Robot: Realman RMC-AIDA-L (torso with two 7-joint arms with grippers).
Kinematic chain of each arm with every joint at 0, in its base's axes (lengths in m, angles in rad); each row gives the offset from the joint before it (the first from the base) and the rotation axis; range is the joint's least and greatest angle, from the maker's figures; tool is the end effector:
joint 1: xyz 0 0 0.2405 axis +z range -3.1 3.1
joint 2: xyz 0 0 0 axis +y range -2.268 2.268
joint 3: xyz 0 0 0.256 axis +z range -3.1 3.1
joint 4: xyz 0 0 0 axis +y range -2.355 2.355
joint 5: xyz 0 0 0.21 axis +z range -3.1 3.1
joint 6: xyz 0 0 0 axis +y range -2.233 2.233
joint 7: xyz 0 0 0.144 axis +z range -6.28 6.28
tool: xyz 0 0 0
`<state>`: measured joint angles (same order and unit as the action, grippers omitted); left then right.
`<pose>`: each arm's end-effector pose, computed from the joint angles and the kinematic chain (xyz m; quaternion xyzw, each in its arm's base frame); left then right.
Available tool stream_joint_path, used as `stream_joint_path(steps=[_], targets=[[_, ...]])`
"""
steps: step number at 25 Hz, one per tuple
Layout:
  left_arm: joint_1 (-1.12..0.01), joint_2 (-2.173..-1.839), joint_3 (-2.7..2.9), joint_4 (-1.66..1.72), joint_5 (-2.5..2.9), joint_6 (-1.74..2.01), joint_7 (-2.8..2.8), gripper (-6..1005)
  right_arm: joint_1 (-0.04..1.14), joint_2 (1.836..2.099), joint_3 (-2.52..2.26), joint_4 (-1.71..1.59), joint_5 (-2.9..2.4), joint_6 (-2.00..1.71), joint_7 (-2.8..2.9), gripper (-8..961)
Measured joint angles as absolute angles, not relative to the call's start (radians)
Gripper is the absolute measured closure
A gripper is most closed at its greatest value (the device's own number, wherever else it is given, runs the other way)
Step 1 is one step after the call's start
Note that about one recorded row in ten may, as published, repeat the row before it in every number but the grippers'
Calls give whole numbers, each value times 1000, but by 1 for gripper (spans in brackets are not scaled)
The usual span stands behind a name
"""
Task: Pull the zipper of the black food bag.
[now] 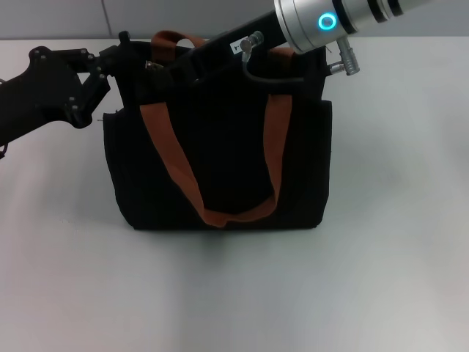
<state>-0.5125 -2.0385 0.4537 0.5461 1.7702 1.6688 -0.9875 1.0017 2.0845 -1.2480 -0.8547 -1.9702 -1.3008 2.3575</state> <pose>-0.2655 0.3332 0.0502 -0.8814 -0.0783 -0.3729 0.2792 0.0409 0.4066 -0.0491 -0.9500 0.2878 0.1190 0.0220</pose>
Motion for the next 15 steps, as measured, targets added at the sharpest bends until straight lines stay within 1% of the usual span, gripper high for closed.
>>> stream_joint_path(steps=[7,15], targets=[[-506,-2037,450,547,1770,1669,-987,978,992,2085,-1249,-856,-1981,-1301,2356,953],[-501,-2027,448,549,1770,1669,-988,979,945,2085,-1249,-891,-1985,-1301,2348,953]])
